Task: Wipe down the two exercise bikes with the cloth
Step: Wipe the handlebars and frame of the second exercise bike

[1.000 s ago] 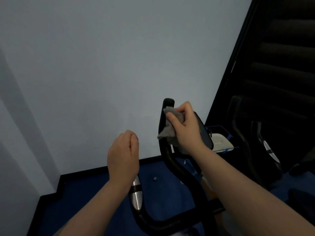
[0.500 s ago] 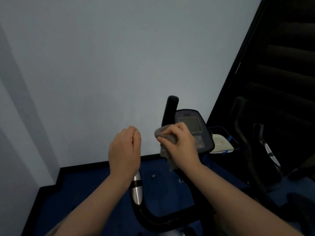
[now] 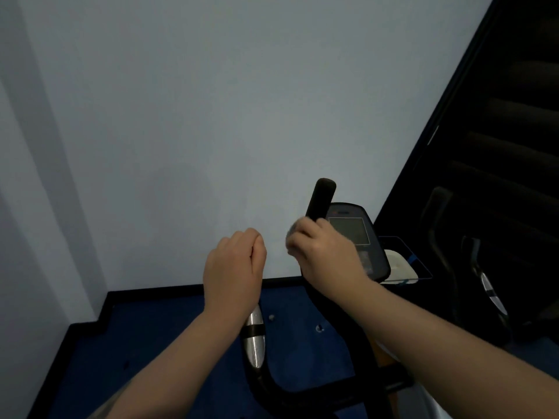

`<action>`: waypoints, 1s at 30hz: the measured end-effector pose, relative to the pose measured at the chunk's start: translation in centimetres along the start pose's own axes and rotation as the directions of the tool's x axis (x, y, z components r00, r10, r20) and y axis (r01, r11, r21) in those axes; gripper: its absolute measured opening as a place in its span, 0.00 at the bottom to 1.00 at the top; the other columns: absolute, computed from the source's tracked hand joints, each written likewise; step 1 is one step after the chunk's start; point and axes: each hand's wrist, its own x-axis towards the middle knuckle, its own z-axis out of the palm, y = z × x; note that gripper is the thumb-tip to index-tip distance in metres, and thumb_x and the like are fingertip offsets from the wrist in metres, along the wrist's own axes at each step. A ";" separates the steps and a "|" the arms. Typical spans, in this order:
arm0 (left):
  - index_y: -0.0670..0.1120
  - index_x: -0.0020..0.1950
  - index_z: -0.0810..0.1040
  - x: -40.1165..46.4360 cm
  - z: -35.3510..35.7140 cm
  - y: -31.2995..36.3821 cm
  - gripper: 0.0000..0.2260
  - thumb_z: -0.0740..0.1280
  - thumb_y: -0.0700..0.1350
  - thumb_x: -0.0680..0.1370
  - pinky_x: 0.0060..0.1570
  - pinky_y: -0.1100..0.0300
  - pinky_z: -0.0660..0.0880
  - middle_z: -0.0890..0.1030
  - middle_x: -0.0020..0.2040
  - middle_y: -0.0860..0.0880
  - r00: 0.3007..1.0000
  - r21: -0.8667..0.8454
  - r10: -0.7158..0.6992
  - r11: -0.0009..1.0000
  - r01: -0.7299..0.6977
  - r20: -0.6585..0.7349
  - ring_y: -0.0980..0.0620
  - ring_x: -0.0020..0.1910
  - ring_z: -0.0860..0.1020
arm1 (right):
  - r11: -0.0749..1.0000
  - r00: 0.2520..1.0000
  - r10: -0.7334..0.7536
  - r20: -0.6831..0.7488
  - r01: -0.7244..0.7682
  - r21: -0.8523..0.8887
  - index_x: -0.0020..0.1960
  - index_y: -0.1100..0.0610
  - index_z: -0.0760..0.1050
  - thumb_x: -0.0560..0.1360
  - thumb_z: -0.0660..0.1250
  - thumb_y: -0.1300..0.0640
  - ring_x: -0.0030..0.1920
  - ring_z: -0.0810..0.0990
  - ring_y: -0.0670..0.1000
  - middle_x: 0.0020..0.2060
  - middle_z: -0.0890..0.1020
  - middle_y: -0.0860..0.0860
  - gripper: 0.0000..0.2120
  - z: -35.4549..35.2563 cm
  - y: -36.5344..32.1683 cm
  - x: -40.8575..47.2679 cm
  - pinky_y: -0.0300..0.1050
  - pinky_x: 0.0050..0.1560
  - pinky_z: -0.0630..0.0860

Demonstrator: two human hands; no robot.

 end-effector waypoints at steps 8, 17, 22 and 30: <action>0.48 0.37 0.68 -0.1 -0.1 0.0 0.13 0.54 0.45 0.81 0.31 0.51 0.68 0.70 0.30 0.51 1.000 -0.010 -0.009 1.000 0.009 -0.014 0.50 0.31 0.69 | 0.967 0.991 0.116 -0.065 -0.098 0.236 0.49 0.55 0.81 0.76 0.68 0.54 0.44 0.77 0.50 0.46 0.78 0.50 0.06 -0.7 -0.8 -0.9 0.44 0.41 0.77; 0.47 0.37 0.69 -0.1 0.2 -0.1 0.13 0.54 0.45 0.81 0.31 0.48 0.70 0.71 0.31 0.50 0.999 -0.063 -0.019 0.998 0.017 -0.031 0.49 0.32 0.70 | 0.836 0.956 0.286 -0.066 -0.215 0.505 0.49 0.55 0.81 0.73 0.72 0.54 0.46 0.74 0.42 0.46 0.74 0.47 0.07 -1.3 0.9 -1.1 0.33 0.49 0.70; 0.47 0.37 0.68 -0.1 0.3 -0.1 0.13 0.54 0.44 0.81 0.31 0.47 0.70 0.71 0.31 0.49 0.999 -0.044 -0.009 0.999 0.007 -0.034 0.48 0.32 0.70 | 0.744 0.960 0.017 0.279 -0.198 0.638 0.45 0.50 0.80 0.71 0.73 0.53 0.48 0.77 0.42 0.46 0.75 0.44 0.05 -2.7 2.9 -4.6 0.35 0.52 0.72; 0.47 0.37 0.69 -0.1 0.6 0.1 0.13 0.54 0.44 0.81 0.31 0.48 0.70 0.72 0.31 0.49 0.998 -0.090 -0.034 0.995 0.029 -0.046 0.49 0.33 0.71 | 0.197 0.632 0.775 0.022 -0.275 0.941 0.50 0.54 0.75 0.78 0.63 0.56 0.47 0.80 0.50 0.45 0.81 0.52 0.03 -2.0 3.1 3.6 0.43 0.47 0.77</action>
